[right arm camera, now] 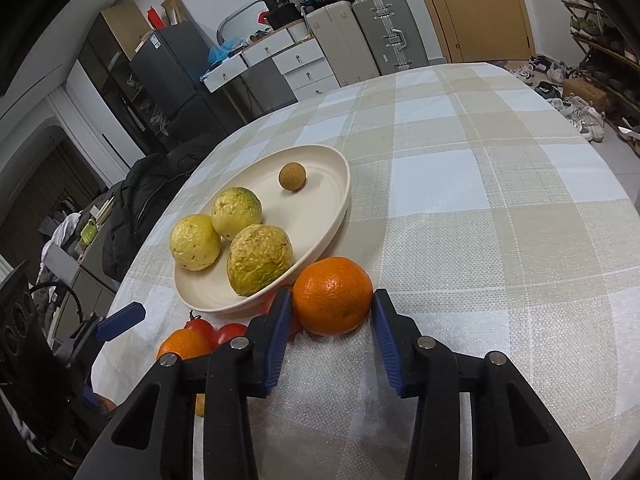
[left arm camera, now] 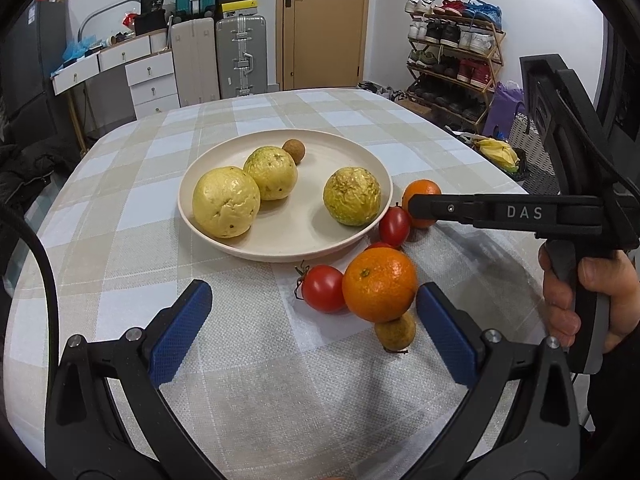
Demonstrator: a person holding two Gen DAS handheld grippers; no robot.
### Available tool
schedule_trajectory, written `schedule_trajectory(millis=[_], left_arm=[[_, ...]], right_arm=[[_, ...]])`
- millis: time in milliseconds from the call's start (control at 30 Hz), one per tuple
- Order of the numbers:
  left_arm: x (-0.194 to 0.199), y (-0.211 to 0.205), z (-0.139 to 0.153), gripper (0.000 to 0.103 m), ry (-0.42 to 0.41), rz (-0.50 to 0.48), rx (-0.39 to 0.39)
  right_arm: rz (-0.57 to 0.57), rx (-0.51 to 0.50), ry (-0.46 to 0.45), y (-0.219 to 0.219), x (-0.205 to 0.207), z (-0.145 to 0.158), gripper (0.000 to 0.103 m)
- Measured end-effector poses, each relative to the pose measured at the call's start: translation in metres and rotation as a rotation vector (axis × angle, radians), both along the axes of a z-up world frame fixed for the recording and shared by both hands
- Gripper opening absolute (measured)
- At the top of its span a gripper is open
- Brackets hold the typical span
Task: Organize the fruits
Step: 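Grasp the small mandarin with the left gripper while the right gripper holds the orange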
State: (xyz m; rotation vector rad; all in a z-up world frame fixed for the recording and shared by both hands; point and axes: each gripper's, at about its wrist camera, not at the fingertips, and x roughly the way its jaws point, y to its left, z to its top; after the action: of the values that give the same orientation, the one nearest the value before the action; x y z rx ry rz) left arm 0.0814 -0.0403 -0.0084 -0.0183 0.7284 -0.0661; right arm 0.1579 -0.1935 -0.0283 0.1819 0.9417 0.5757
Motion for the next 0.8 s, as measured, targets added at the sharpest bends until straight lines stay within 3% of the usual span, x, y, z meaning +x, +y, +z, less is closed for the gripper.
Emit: schedule_trajectory(millis=[367, 633, 800], left_arm=[[-0.001, -0.005, 0.000, 0.097, 0.003, -0.035, 0.005], [0.000, -0.010, -0.002, 0.065, 0.026, -0.099, -0.034], [-0.001, -0.012, -0.002, 0.054, 0.031, -0.130, -0.058]], right_arm=[[0.005, 0.002, -0.029, -0.005, -0.004, 0.010, 0.041], [-0.005, -0.009, -0.041, -0.007, -0.008, 0.014, 0.041], [-0.009, 0.001, -0.044, -0.010, -0.007, 0.016, 0.041]])
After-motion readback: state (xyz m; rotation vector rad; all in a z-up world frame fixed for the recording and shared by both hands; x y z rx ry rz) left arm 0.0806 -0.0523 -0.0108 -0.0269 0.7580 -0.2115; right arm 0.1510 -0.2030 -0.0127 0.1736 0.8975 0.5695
